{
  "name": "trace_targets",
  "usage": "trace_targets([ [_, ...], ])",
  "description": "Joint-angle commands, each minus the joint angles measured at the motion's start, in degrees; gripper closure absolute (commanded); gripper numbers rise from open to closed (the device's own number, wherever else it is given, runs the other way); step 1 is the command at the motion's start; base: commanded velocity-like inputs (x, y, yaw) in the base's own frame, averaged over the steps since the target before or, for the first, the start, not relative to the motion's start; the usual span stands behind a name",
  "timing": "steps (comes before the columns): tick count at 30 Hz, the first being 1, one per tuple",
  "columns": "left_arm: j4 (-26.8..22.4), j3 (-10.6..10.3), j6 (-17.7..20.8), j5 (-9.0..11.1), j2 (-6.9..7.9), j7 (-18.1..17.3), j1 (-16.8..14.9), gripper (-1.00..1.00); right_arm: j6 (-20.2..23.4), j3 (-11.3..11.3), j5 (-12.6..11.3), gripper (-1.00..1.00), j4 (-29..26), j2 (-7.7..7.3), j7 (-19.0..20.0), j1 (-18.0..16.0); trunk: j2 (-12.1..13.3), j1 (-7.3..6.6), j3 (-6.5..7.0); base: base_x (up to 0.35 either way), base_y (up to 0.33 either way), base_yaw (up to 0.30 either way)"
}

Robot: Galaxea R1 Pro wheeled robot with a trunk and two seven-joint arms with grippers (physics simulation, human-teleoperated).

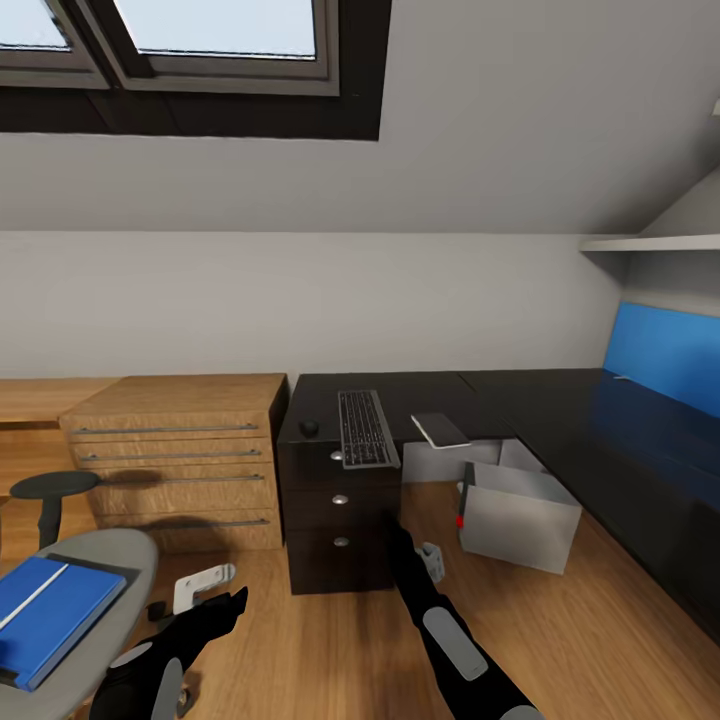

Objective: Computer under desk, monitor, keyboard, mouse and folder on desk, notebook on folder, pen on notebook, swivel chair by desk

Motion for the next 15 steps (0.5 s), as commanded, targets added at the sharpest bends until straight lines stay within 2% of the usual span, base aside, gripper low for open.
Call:
trace_targets([
  [1, 0.00, 0.04, 0.29, 0.37, -0.04, 0.29, -0.04, -1.00, -0.31, 0.38, -0.36, -1.00, 0.09, 0.00, 0.32, -0.06, -0.03, 0.00, -0.06, 0.043, 0.000, 0.000],
  [4, 0.75, 0.02, 0.25, 0.37, -0.06, 0.29, -0.04, -1.00, -0.31, 1.09, 0.41, -1.00, 0.09, 0.00, 0.86, -0.06, -0.03, 0.00, -0.06, 0.100, 0.000, 0.000],
  [7, 1.72, -0.02, 0.22, 0.37, -0.07, 0.28, -0.04, -1.00, -0.31, 1.70, 0.95, -1.00, 0.09, 0.00, 2.07, -0.06, -0.03, 0.00, -0.06, 0.239, 0.000, 0.000],
  [11, 1.95, -0.07, 0.21, 0.37, -0.08, 0.29, -0.04, -1.00, -0.34, 1.73, 1.05, -1.00, 0.10, 0.00, 2.41, -0.06, -0.03, 0.00, -0.06, 0.111, 0.000, 0.000],
  [15, 1.95, -0.08, 0.21, 0.37, -0.08, 0.25, -0.04, -1.00, -0.36, 1.59, 1.03, -1.00, 0.13, 0.00, 2.47, -0.06, -0.03, 0.00, -0.06, 0.241, 0.000, 0.000],
])
